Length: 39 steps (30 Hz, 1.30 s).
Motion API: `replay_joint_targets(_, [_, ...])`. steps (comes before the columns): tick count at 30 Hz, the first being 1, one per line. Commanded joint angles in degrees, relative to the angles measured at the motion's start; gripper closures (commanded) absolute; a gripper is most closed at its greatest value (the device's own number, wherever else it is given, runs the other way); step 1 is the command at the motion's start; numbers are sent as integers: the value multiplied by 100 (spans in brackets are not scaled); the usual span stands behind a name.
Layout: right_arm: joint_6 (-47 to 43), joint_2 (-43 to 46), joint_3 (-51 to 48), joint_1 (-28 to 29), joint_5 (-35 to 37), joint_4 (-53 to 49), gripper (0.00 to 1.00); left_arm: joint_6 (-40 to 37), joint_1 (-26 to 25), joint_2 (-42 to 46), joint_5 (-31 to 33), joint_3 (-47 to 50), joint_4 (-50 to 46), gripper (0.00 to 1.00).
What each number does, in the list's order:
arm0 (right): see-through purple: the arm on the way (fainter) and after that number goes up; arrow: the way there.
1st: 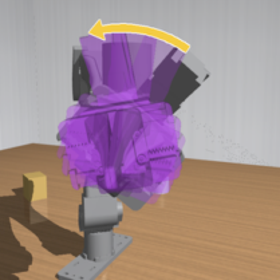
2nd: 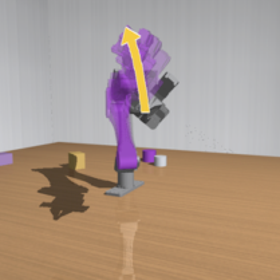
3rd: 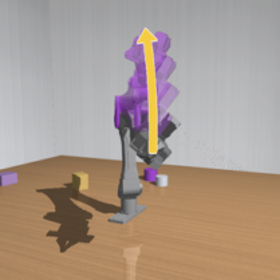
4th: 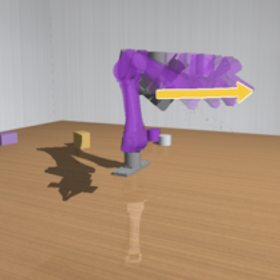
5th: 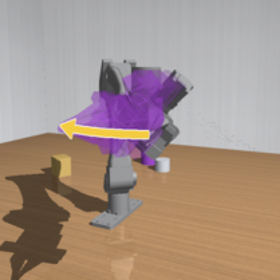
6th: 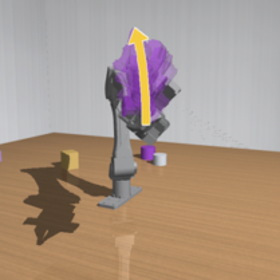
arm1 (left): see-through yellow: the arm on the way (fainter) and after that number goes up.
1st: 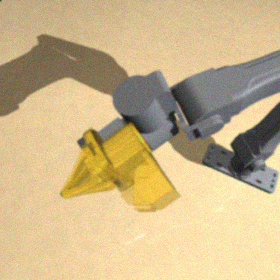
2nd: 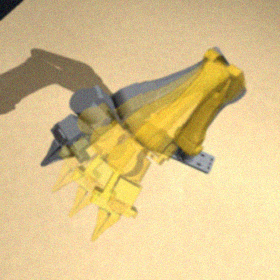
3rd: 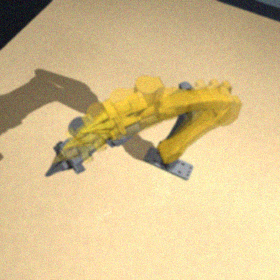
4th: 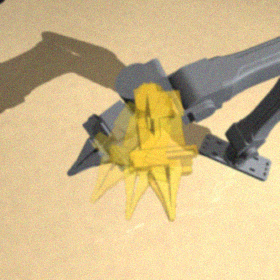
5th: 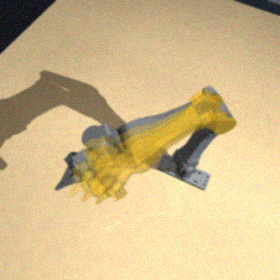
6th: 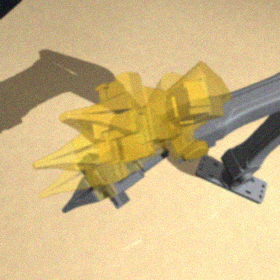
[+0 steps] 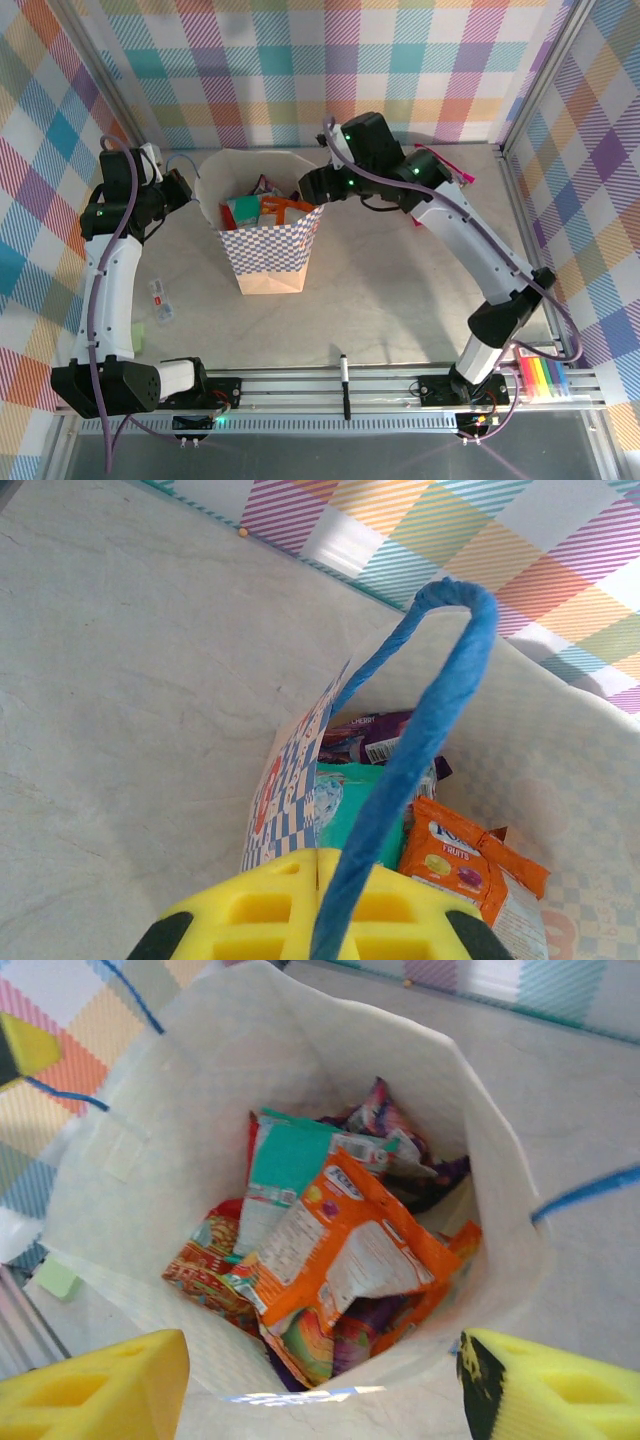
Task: Place the snacks into the paper bag
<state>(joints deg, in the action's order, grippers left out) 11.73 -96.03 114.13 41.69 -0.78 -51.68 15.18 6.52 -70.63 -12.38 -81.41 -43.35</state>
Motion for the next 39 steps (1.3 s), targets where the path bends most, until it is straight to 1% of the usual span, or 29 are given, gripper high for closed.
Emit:
replay_joint_targets(1, [227,540,-429,-276,196,362,24,-94,59,132,-5,-107,-145,97])
replay_joint_targets(10, [967,1641,-2025,-1520,-252,945,20,-108,57,127,12,-124,-156,97])
replay_joint_targets(17, [1673,2161,-3250,-2432,-257,1240,19,-96,59,93,-10,-145,-145,97])
replay_joint_targets(21, [2040,2337,-3827,-2860,-587,1481,19,-88,56,66,-27,-157,-147,96])
replay_joint_targets(25, [2290,2352,-4162,-3203,-888,1644,18,-69,57,50,-41,-156,-138,96])
replay_joint_targets(28, [2509,2326,-4447,-3485,-1128,1851,13,-68,59,49,-54,-143,-146,96])
replay_joint_targets(30, [2616,2280,-4723,-3738,-1388,2189,9,-72,58,49,-55,-151,-149,96])
replay_joint_targets(33, [2770,2093,-5035,-4062,-1652,2517,8,-67,59,40,-89,-172,-156,96])
replay_joint_targets(39, [3000,1576,-5362,-4282,-2061,3006,7,-68,59,14,-42,-217,-200,95])
